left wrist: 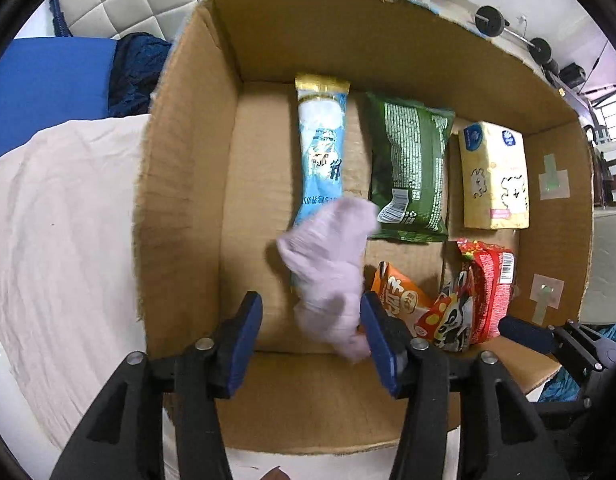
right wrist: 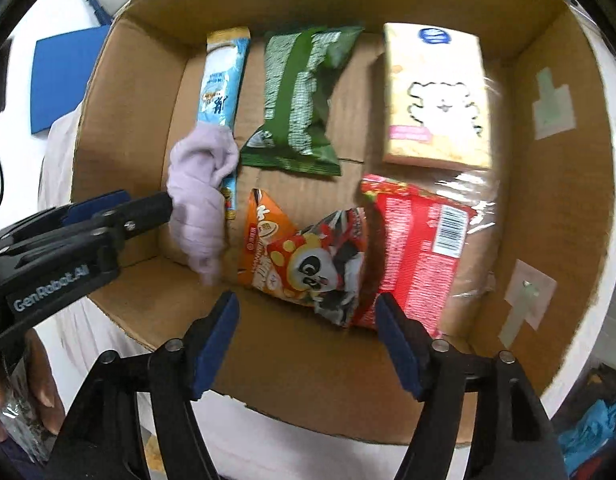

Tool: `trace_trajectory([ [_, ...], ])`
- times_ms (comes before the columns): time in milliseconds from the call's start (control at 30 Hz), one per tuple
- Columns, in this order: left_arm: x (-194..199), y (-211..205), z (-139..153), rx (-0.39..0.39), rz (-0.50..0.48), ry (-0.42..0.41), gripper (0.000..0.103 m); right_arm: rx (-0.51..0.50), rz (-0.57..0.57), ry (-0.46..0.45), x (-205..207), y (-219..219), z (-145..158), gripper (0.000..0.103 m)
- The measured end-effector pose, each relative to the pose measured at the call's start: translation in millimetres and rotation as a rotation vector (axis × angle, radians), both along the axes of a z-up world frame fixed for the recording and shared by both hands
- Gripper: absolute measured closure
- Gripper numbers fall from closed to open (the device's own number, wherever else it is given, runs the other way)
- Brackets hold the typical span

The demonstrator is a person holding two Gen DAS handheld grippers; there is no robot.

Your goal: Organize soft objects

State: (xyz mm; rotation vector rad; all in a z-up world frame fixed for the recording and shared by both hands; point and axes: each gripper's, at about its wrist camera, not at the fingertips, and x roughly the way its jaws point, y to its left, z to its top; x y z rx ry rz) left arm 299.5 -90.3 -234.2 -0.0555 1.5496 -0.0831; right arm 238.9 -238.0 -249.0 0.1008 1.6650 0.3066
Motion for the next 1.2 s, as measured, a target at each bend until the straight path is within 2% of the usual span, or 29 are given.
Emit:
trace_trajectory([
  [67,-1.1,0.4,4.6,0.002,0.0,-0.007,0.052,-0.002,-0.011,-0.006,-0.1,-5.3,2.7,0.029],
  [167,-1.0,0.0,9.3,-0.012,0.009,-0.015,0.015,-0.009,-0.015,-0.011,-3.7,-10.0,7.4,0.029],
  [200,-1.7,0.7,11.3,-0.015,0.013,-0.019,0.013,-0.015,-0.015,-0.016,-5.5,-8.5,10.9,0.03],
  [367,-5.3,10.6,25.8,-0.008,0.022,-0.054,0.013,-0.087,-0.045,-0.076,-14.8,-14.5,24.9,0.029],
  [400,-8.3,10.9,30.0,-0.005,0.021,-0.066,0.013,-0.103,-0.058,-0.086,-15.9,-15.8,27.7,0.022],
  [433,-10.5,10.9,32.9,-0.001,0.02,-0.074,0.013,-0.121,-0.071,-0.097,-17.4,-17.7,30.3,0.008],
  [467,-13.2,10.6,35.8,0.006,0.017,-0.08,0.011,-0.147,-0.088,-0.112,-19.8,-20.5,33.5,0.002],
  [500,-15.6,10.5,38.0,0.01,0.017,-0.087,0.005,-0.155,-0.101,-0.124,-20.6,-18.0,37.4,0.0],
  [567,-21.3,11.1,43.7,0.015,0.016,-0.106,0.001,-0.18,-0.126,-0.155,-22.8,-22.3,44.8,0.0],
  [833,-37.2,7.8,67.5,0.043,0.014,-0.172,0.001,-0.238,-0.166,-0.215,-30.3,-29.9,70.3,0.0],
  [1067,-57.9,3.1,90.4,0.067,0.01,-0.223,0.001,-0.219,-0.181,-0.243,-47.6,-31.1,87.5,0.0],
  [1200,-85.2,2.9,118.9,0.079,0.028,-0.287,0.001,-0.214,-0.186,-0.297,-68.8,-33.2,109.5,0.0],
])
